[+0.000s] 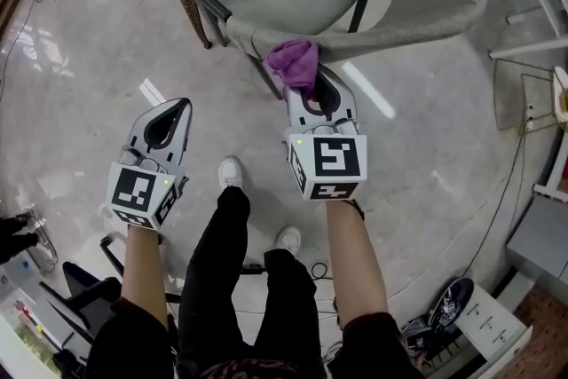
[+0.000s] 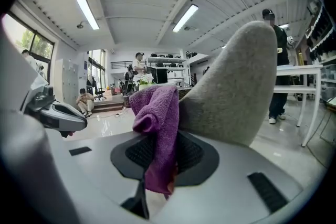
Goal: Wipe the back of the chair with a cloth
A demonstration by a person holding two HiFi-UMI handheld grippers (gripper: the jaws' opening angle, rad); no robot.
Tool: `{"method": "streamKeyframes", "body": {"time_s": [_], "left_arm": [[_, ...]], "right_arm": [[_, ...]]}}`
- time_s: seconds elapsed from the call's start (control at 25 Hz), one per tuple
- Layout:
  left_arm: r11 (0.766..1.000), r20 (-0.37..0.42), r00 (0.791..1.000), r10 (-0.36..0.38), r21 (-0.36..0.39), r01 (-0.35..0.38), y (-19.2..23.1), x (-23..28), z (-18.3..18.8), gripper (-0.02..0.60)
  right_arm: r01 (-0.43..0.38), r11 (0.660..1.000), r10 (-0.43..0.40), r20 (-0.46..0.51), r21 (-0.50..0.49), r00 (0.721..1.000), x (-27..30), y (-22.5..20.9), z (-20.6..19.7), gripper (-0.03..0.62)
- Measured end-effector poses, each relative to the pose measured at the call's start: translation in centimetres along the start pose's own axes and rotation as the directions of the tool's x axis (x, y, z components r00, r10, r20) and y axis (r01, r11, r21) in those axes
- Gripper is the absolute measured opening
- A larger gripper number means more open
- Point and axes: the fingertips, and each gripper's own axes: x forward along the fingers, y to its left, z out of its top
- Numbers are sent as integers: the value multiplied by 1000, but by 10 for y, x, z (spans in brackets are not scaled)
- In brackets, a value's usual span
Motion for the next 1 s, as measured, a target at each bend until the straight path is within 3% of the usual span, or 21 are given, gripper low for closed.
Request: {"method": "streamKeyframes", "body": {"time_s": [0.32,0.4,0.48,0.76,1.0], "left_arm": [[998,-9,998,-55,9,55,-37,17,8,9],[998,-9,998,-60,3,60,-41,19,7,9],[998,-7,998,-56,-9,56,-42,19,5,9],[999,-19,999,-26,-27,25,-32,5,-9,9],[1000,-58,998,10,-28,-11,-8,-11,-37,9]], "right_arm": [[156,978,-156,-11,137,988,-36,-76,-9,94],[161,969,-161,-14,188,987,-43,-89,-11,94],[144,974,-144,-11,174,989,-48,-89,-12,94],[-7,1000,7,-36,-12,999,-34,-10,-28,94],[-125,992,126,-35,24,991,17,55,-38,94]]}}
